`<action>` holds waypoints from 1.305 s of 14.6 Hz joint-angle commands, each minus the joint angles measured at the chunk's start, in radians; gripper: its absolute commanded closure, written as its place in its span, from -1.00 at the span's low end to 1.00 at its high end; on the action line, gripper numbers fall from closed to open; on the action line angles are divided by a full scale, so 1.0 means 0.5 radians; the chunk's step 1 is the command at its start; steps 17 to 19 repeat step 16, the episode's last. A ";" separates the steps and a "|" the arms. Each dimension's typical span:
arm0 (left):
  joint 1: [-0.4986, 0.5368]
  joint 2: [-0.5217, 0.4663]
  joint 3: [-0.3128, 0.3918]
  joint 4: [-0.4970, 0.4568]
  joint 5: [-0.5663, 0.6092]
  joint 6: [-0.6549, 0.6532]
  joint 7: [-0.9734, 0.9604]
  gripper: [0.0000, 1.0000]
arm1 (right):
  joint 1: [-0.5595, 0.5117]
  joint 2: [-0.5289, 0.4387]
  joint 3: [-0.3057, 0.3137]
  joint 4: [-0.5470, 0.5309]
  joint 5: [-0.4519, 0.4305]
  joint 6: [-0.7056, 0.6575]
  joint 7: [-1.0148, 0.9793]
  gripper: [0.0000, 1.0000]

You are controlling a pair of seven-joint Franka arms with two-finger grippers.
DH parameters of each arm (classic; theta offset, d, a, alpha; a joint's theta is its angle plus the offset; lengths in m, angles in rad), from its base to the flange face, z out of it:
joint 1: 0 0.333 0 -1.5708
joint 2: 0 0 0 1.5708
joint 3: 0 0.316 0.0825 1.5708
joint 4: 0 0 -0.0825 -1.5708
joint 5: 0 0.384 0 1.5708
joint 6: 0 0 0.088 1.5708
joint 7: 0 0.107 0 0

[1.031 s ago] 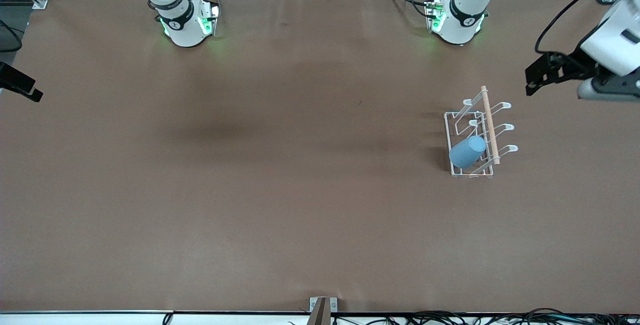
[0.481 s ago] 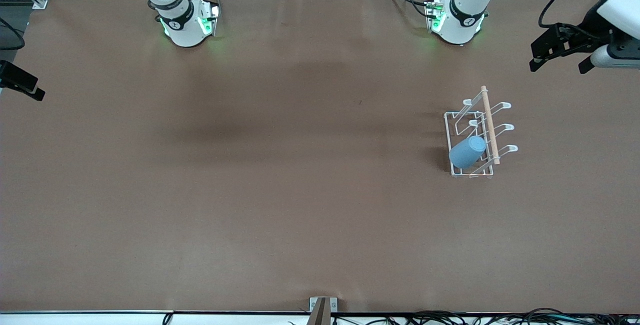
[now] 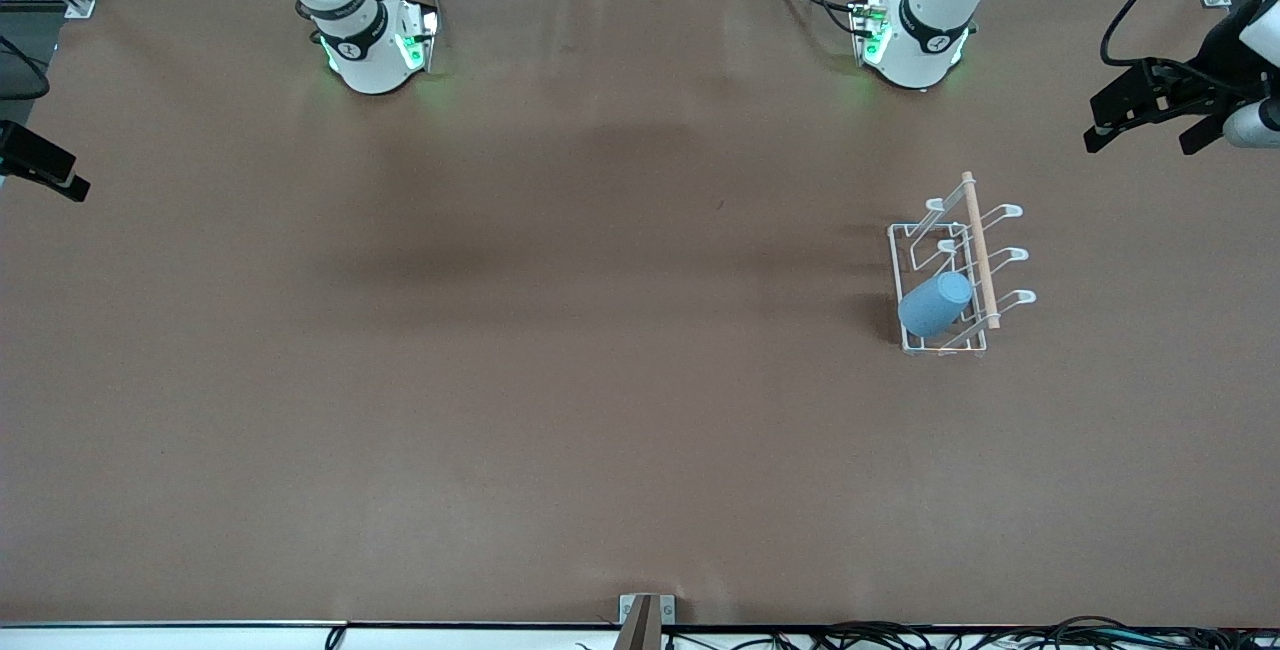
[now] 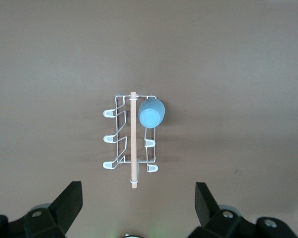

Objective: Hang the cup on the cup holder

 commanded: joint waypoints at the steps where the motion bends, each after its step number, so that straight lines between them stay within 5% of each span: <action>1: -0.014 -0.024 -0.023 -0.042 0.048 0.057 -0.026 -1.00 | -0.009 -0.001 0.006 0.005 -0.016 0.000 -0.015 -1.00; 19: -0.002 -0.039 -0.039 -0.146 0.066 0.192 -0.059 -1.00 | -0.015 0.002 0.006 0.008 -0.013 0.006 -0.008 -1.00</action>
